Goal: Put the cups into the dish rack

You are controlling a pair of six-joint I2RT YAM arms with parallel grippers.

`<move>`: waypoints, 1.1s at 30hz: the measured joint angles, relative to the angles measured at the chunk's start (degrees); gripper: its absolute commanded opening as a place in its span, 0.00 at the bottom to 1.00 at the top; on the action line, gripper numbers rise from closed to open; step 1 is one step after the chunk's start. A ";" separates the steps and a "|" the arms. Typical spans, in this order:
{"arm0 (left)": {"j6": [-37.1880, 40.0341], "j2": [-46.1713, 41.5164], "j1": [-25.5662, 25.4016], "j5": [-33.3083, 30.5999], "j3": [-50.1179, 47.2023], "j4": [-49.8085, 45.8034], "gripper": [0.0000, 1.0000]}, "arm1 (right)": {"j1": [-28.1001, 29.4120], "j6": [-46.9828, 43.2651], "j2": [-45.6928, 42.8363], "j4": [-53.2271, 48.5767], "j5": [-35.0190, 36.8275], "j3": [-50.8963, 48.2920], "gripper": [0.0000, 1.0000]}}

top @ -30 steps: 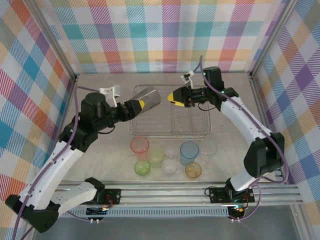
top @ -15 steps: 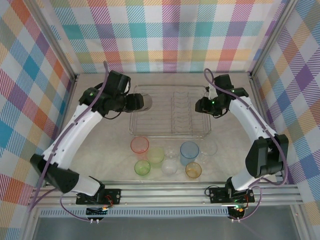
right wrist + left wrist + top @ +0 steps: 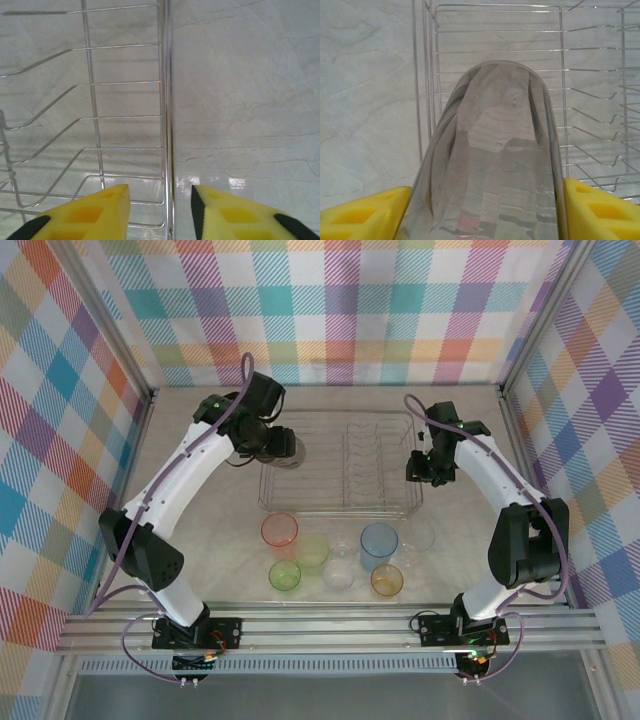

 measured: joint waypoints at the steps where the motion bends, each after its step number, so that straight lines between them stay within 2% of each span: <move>1: 0.31 0.68 -0.02 0.15 0.26 0.02 0.00 | 0.00 -0.28 0.00 0.00 0.00 -0.24 0.30; 7: 2.60 5.73 0.00 -0.11 2.95 -0.48 0.00 | 0.00 -1.38 0.00 0.26 -0.04 -2.14 0.17; 13: 3.67 9.99 -0.02 -0.57 5.09 -2.16 0.00 | 0.35 -3.72 0.20 0.92 -0.28 -3.65 0.12; 18: 4.11 11.37 0.00 -1.68 6.78 -3.50 0.00 | 1.86 -4.85 0.17 1.86 0.70 -4.35 0.01; 33: 4.37 15.43 -0.02 -6.54 13.88 -8.11 0.00 | 3.26 -6.14 -2.73 3.63 2.64 -7.54 0.00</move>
